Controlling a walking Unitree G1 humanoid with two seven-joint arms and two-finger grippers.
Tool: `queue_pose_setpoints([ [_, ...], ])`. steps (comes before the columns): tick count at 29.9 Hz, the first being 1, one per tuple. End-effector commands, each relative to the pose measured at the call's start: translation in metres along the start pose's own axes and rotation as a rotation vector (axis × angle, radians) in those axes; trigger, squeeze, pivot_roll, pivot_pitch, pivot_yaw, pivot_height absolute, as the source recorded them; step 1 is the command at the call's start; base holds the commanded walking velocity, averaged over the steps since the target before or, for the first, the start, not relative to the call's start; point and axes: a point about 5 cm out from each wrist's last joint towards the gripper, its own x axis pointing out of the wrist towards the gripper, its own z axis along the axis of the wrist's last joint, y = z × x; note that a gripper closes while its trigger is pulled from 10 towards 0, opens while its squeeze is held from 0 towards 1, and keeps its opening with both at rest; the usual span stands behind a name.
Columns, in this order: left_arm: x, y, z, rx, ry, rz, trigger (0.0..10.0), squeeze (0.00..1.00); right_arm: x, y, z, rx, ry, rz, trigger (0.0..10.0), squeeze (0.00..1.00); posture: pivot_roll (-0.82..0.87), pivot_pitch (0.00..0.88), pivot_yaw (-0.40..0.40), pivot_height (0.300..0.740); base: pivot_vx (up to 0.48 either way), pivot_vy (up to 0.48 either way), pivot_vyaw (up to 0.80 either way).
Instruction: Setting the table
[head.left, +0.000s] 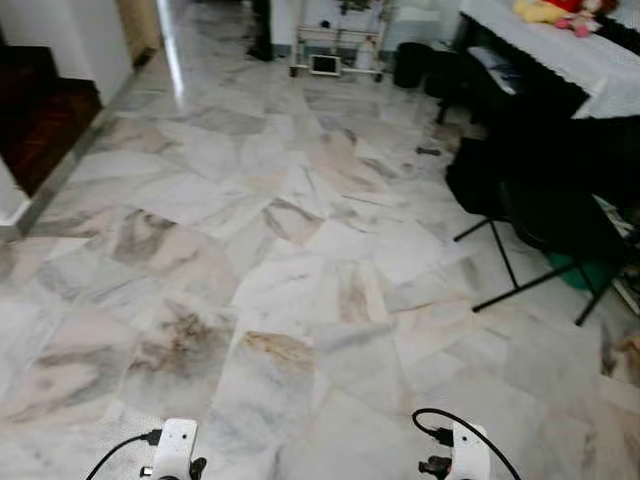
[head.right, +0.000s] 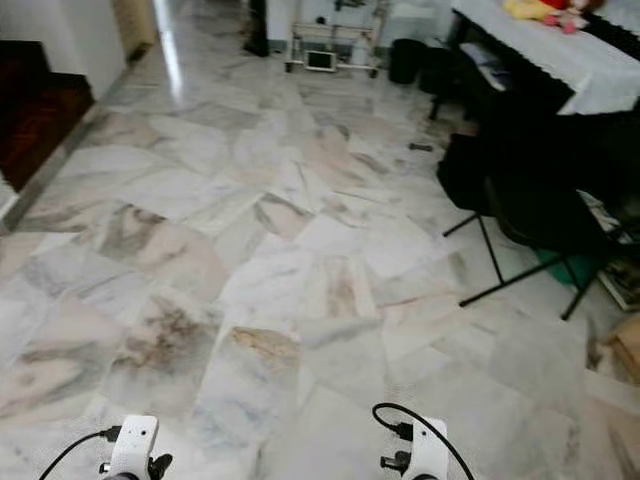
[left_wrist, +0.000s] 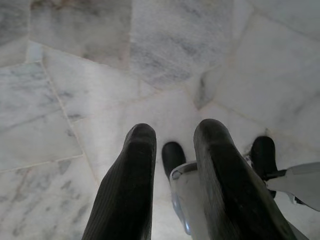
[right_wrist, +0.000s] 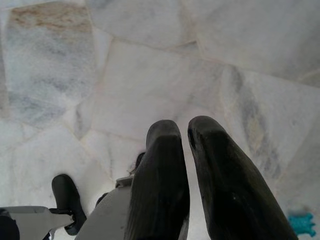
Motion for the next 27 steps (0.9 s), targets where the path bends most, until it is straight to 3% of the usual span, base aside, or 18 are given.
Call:
queue_pose_setpoints([
  [1, -0.0005, 0.0001, -0.0020, 0.021, 0.004, 0.006, 10.0, 0.00, -0.0002, -0.0020, -0.0002, -0.008, 0.003, -0.002, 10.0, 0.00, 0.17, 0.000, -0.105, 0.740, 0.000, 0.000, -0.76],
  [6, -0.0002, 0.0011, -0.0006, 0.053, 0.003, 0.022, 10.0, 0.00, -0.0002, -0.0012, -0.0002, -0.013, 0.003, 0.001, 10.0, 0.00, 0.17, 0.000, -0.103, 0.740, 0.000, -0.269, -0.76],
  [27, 0.0007, -0.0045, 0.0001, 0.056, 0.010, 0.009, 10.0, 0.00, 0.0001, -0.0015, 0.0004, -0.019, 0.003, -0.020, 10.0, 0.00, 0.18, 0.000, -0.090, 0.740, 0.000, 0.000, -0.76],
])
